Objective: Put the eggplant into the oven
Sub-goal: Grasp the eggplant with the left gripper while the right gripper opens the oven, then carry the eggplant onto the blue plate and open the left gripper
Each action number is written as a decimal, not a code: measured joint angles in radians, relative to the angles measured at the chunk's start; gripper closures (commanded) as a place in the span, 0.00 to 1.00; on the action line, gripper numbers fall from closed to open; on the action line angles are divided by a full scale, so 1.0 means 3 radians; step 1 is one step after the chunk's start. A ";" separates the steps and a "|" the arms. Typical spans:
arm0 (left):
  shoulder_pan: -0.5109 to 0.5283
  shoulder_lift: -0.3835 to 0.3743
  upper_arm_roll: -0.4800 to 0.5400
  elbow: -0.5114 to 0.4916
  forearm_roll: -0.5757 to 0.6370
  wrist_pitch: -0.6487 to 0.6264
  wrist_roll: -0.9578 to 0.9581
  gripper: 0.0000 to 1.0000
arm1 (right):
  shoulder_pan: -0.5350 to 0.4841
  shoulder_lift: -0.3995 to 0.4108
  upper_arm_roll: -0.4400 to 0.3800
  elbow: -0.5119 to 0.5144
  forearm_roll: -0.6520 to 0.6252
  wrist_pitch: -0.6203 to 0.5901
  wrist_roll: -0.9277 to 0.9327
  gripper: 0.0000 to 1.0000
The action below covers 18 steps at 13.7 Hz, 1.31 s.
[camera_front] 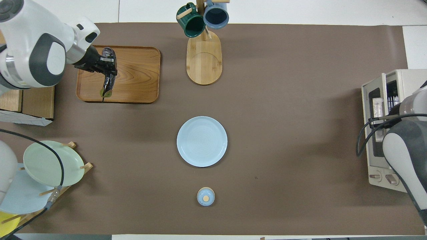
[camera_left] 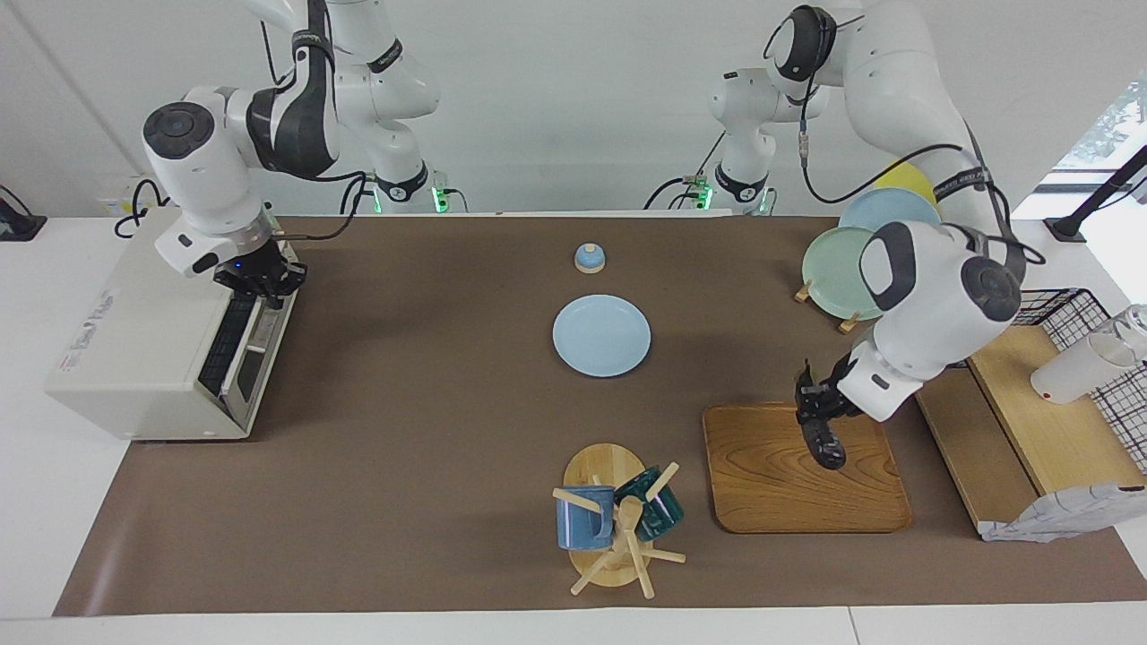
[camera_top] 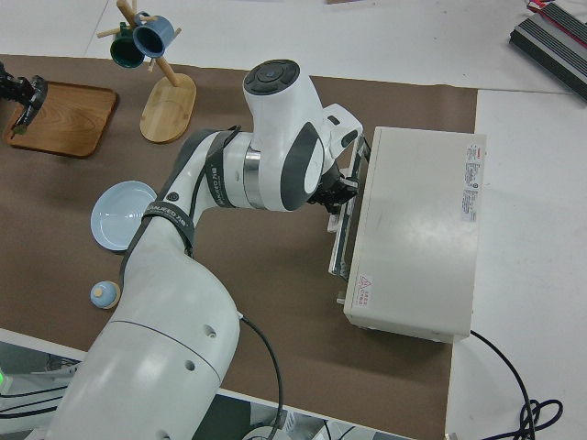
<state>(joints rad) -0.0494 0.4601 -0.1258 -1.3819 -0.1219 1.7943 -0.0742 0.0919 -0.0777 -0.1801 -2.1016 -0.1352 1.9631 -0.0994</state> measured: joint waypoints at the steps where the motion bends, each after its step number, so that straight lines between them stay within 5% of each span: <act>1: -0.0085 -0.0183 -0.0008 -0.0034 -0.0013 -0.0196 -0.0181 1.00 | 0.0052 0.0005 0.0004 -0.0062 0.0053 0.0073 0.0016 1.00; 4: -0.0584 -0.0568 -0.0024 -0.0369 -0.0034 -0.0275 -0.0915 1.00 | 0.0158 0.0102 0.0020 -0.0192 0.0208 0.0279 0.0092 1.00; 9: -0.1340 -0.0755 -0.0033 -0.1329 -0.0099 0.0873 -0.1583 1.00 | 0.0226 0.0194 0.0057 -0.0429 0.0331 0.0702 0.0129 1.00; 13: -0.1567 -0.0732 -0.0029 -0.1790 -0.0107 0.1427 -0.1717 1.00 | 0.0293 0.0274 0.0051 -0.0553 0.0339 0.0958 0.0282 1.00; 18: -0.1625 -0.0644 -0.0024 -0.1929 -0.0107 0.1524 -0.1713 1.00 | 0.0313 0.0460 0.0051 -0.0575 0.0435 0.1109 0.0306 1.00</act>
<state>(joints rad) -0.5368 0.2668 -0.1329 -1.9607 -0.1541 2.2516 -0.5883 0.1857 0.0604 -0.1647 -2.2741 -0.0047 2.2959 -0.0077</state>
